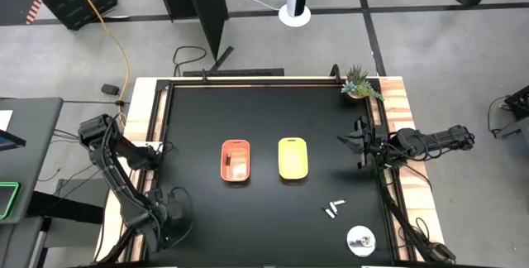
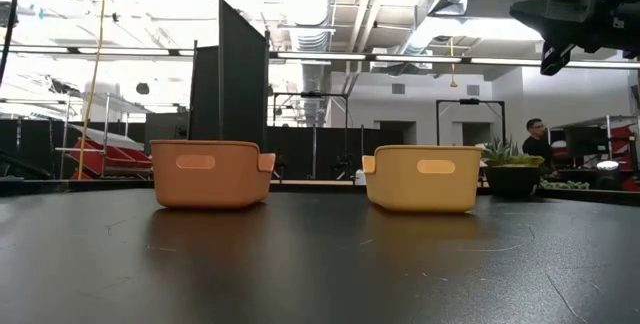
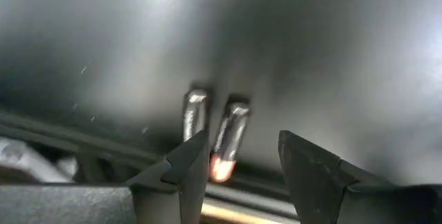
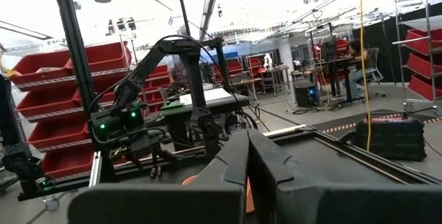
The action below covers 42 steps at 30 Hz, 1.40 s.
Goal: Sort batteries
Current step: Put the bottom black battery into the orange bin
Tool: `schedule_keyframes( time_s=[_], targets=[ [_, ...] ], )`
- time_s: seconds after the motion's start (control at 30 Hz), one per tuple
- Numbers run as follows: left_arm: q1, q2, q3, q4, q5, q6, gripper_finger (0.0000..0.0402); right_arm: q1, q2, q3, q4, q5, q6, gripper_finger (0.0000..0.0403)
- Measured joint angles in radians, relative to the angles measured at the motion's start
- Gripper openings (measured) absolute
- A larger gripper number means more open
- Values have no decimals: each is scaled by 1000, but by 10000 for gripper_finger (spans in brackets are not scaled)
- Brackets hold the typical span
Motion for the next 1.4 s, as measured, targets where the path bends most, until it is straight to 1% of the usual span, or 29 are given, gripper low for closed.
schedule_keyframes(
  time_s=[0.33, 0.53, 1.4],
  targets=[
    [-53, 0, 0, 17, -22, -74, 169, 0, 0, 0, 0, 0, 0, 29],
    [-68, 0, 0, 21, -67, -97, 169, 0, 0, 0, 0, 0, 0, 29],
    [-68, 3, -13, 43, -69, -121, 169, 0, 0, 0, 0, 0, 0, 29]
  ],
)
